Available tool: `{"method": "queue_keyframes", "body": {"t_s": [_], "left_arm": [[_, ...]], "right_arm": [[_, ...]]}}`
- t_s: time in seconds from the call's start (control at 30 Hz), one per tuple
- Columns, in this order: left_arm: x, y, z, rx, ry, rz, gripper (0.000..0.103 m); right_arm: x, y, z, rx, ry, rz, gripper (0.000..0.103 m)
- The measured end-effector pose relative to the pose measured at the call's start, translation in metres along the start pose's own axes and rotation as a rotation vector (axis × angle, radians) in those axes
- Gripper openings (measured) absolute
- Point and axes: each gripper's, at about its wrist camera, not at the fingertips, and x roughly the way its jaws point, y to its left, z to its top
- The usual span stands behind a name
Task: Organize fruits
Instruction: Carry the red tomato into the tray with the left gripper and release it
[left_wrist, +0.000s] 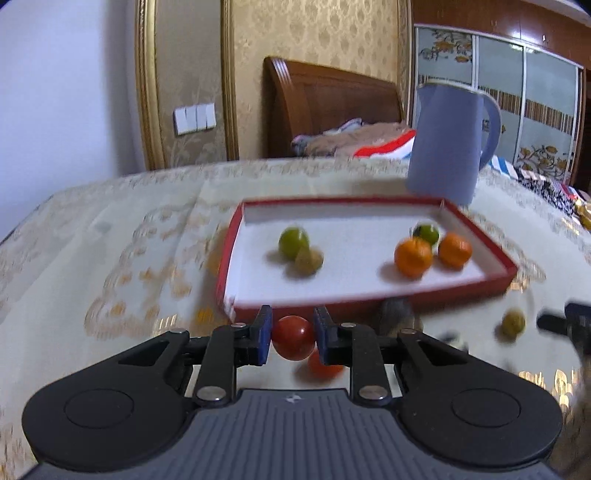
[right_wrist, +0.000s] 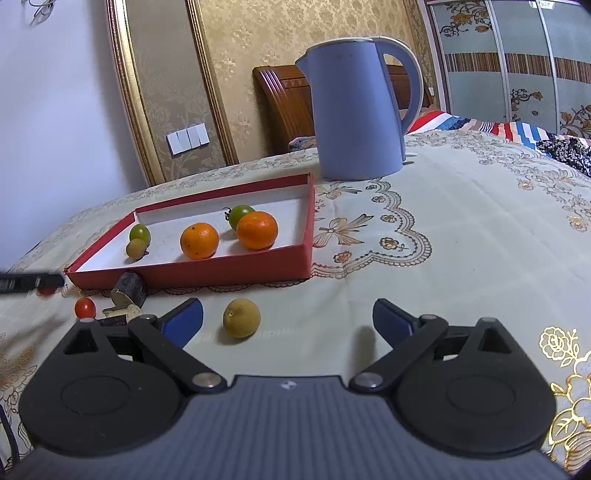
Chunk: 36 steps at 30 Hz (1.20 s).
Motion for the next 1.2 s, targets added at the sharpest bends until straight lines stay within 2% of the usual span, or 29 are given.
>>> {"method": "queue_keyframes", "body": {"t_s": [0.17,0.27,0.4,0.6,0.73,0.9,0.97,1.2], "left_arm": [[0.041,0.000,0.027,-0.045,0.006,0.034,0.024],[0.069,0.002,0.034,-0.056,0.039,0.073,0.024],[0.086,0.007,0.034,-0.064,0.047,0.096,0.024],[0.071,0.019,0.029,-0.121,0.020,0.085,0.024],[0.048,0.024,0.017,-0.154,0.005,0.043,0.024],[0.021,0.014,-0.009,-0.068,-0.030,0.055,0.024],[0.017,0.010,-0.014,-0.040,-0.040,0.043,0.025],[0.020,0.010,-0.022,-0.042,-0.013,0.000,0.025]], "right_arm": [[0.000,0.000,0.000,0.000,-0.002,0.001,0.098],[0.001,-0.001,0.000,0.005,0.006,0.008,0.098],[0.003,-0.002,0.001,0.011,0.023,0.020,0.100],[0.005,-0.004,0.001,0.017,0.033,0.031,0.101],[0.005,-0.005,0.001,0.021,0.034,0.037,0.102],[0.001,0.003,-0.001,-0.036,0.019,0.052,0.102],[-0.001,0.010,-0.002,-0.077,0.003,0.032,0.102],[0.007,0.020,0.000,-0.132,0.052,0.006,0.098]]}}
